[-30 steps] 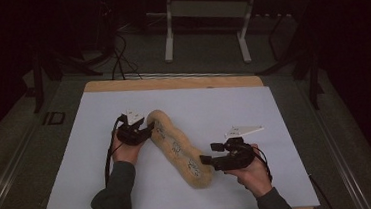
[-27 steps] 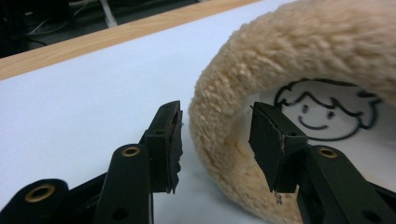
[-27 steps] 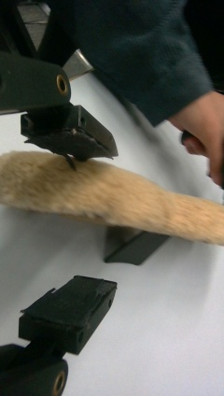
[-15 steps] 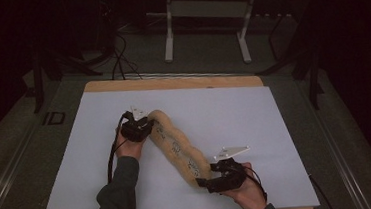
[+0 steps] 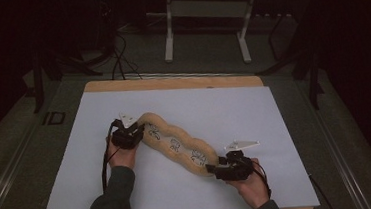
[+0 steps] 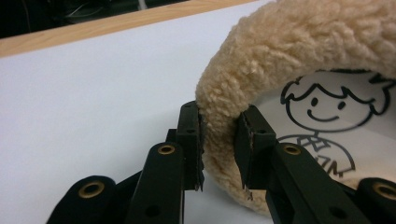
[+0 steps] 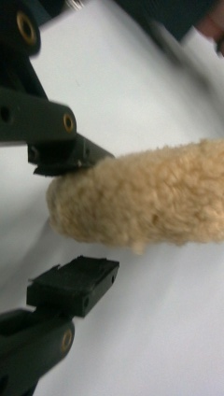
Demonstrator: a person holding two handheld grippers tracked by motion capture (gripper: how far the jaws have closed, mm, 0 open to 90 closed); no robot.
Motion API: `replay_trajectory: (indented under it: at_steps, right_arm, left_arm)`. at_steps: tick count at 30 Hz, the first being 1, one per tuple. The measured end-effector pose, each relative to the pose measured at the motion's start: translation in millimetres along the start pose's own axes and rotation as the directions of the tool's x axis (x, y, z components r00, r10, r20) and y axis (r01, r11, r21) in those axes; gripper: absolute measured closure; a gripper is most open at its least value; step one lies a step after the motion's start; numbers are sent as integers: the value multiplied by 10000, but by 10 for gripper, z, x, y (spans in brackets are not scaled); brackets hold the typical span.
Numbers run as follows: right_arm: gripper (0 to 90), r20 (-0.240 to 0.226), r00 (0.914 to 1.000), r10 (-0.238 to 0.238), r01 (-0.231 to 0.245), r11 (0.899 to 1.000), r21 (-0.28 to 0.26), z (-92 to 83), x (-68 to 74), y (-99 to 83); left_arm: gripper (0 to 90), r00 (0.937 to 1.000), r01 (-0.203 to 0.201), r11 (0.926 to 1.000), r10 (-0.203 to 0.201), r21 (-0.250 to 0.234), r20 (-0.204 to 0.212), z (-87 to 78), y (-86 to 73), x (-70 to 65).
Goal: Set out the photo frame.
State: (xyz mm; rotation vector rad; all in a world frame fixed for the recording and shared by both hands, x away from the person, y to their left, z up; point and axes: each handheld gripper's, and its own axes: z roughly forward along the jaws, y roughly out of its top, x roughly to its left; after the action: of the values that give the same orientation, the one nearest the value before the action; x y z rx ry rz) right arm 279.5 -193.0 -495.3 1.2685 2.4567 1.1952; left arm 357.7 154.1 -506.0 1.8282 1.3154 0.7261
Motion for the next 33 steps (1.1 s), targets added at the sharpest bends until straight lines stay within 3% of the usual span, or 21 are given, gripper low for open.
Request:
replay_trajectory:
  at_steps: [3,7,13,18,33]
  right_arm:
    - [565,578,9979,290,-271,9991,-339,-30,-144,63]
    - [611,877,9935,726,-664,9952,-714,-42,-304,120]
    - [650,1192,9916,500,-393,9952,-899,-23,-390,179]
    - [657,1329,9906,314,-190,9955,-930,-2,-455,198]
    - [659,1437,9872,697,-512,9904,-1287,33,-622,203]
  left_arm:
    - [740,9992,390,9990,-391,-197,-23,-109,-100,-22]
    - [741,9978,630,9973,-637,-368,-177,-206,-182,-89]
    - [739,9938,1043,9938,-1056,-379,-343,-307,-264,-163]
    - [737,9944,996,9942,-1009,-402,-322,-375,-311,-208]
    - [732,9960,872,9957,-878,-327,-190,-592,-443,-359]
